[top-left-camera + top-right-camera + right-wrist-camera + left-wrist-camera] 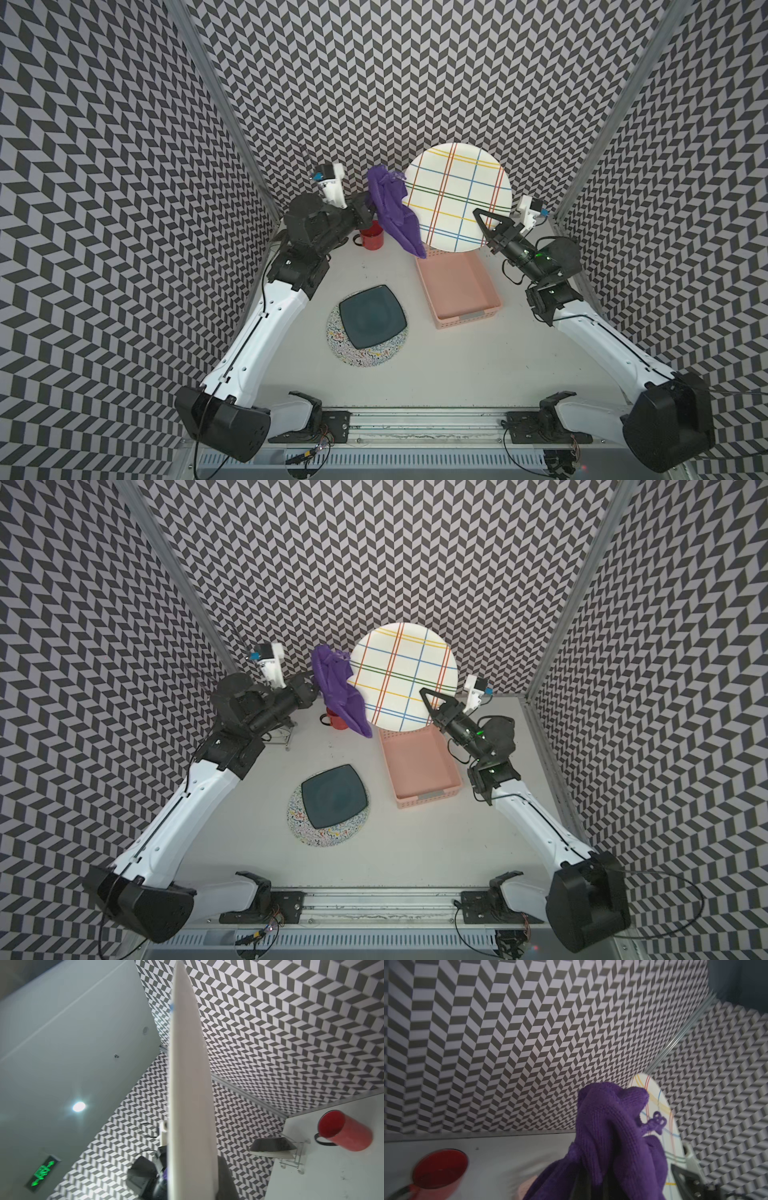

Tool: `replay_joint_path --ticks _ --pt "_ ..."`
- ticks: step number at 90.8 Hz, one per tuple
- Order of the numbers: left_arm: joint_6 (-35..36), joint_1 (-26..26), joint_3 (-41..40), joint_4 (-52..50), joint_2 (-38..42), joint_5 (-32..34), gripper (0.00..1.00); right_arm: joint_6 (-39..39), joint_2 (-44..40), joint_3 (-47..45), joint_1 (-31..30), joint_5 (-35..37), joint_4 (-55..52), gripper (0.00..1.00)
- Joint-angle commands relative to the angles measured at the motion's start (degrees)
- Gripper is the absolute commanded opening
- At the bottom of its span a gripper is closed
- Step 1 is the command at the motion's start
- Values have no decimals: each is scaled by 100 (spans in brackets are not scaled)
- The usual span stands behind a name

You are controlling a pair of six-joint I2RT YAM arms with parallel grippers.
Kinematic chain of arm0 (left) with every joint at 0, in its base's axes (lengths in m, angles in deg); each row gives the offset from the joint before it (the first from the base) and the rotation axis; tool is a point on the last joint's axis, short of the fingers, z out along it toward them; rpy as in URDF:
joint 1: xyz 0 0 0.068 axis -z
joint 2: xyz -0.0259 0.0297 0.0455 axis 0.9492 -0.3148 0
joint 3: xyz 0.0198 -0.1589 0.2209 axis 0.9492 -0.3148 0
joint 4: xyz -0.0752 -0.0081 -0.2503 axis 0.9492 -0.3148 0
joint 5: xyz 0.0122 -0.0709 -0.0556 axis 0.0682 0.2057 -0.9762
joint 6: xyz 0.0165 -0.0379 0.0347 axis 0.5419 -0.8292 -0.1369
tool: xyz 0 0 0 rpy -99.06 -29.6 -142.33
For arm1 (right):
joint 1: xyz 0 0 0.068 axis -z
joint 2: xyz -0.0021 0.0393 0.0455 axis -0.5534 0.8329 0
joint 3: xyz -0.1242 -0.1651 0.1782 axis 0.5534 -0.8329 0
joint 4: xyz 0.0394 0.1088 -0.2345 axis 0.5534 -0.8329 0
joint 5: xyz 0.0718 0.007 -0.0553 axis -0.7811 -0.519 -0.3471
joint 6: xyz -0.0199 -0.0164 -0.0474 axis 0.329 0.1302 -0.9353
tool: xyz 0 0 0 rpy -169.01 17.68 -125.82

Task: Wipe the wet plate dry
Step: Wipe the plate with towel.

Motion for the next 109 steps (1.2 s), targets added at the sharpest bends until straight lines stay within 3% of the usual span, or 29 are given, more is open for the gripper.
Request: replay_joint_path --ticks 1,12,23,42,58,74,85,98,109 --pt "-2844 -240 -857 2964 -69 -1427 0 1415 185 -152 23 -367 3116 0" --pt "-4516 -123 -1020 4995 -591 -1764 0 1859 759 255 -173 -971 4006 0" --pt "-5704 35 -941 6429 -928 -1579 0 1480 913 514 -568 -1016 3277 0" --pt "-6438 652 -518 7527 -1267 -1273 0 1233 1316 1227 -798 -982 2810 0" --pt "-6188 1524 -103 7431 -1532 -1472 0 1154 1776 2290 -669 -785 2618 0" --pt "-6305 1086 0 7458 -1293 -1316 0 1094 1526 2069 -265 -868 2567 0" --pt "-6335 924 58 7520 -1248 -1169 0 649 1228 1580 -687 -1189 2131 0" --pt "-5710 1394 210 6955 -1354 -1445 0 546 1427 1820 -1071 -929 2034 0" --pt "-4861 1513 288 6227 -1154 -1685 0 625 1761 2571 -676 -800 1968 0"
